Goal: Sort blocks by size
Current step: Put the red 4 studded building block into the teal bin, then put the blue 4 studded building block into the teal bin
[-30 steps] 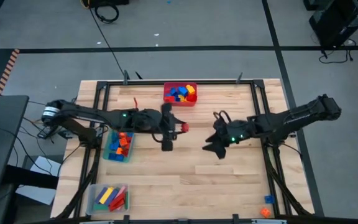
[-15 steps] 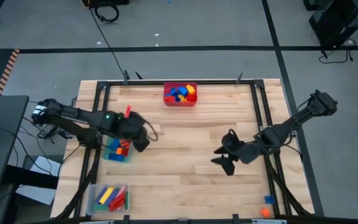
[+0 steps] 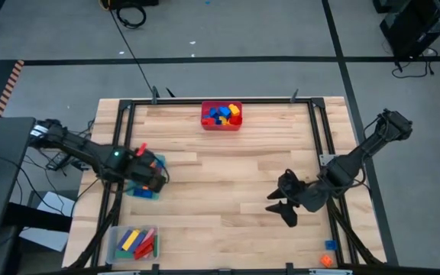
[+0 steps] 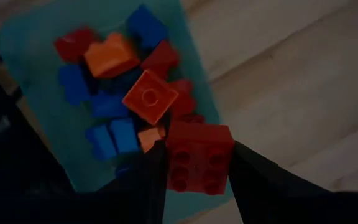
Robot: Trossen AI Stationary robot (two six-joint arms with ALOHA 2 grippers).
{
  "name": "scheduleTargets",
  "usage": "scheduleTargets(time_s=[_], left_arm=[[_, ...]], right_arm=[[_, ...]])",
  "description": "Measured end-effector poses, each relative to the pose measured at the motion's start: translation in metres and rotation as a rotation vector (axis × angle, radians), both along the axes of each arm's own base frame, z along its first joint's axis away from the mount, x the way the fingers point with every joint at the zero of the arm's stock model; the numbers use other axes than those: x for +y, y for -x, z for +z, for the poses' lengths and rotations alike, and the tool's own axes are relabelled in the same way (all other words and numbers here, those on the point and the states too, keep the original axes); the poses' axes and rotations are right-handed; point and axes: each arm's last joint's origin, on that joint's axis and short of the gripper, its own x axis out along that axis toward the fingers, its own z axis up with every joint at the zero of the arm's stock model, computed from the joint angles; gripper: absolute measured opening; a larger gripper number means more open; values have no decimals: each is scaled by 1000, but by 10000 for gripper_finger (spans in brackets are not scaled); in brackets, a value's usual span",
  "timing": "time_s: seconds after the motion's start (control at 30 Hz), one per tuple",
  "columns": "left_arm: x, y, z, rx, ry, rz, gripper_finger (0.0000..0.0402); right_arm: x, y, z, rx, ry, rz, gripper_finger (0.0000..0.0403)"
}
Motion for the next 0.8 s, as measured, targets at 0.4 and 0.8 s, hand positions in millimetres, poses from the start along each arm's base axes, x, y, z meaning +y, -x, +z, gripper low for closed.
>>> scheduleTargets(time_s=[0.4,0.8], left_arm=[[4,13,-29,-39,61,161,179],[4,12,-29,-50,69,180,236]], right_arm=[[15,11,0,-11,2,45,242],[20,16,0,-28,22,50,239]])
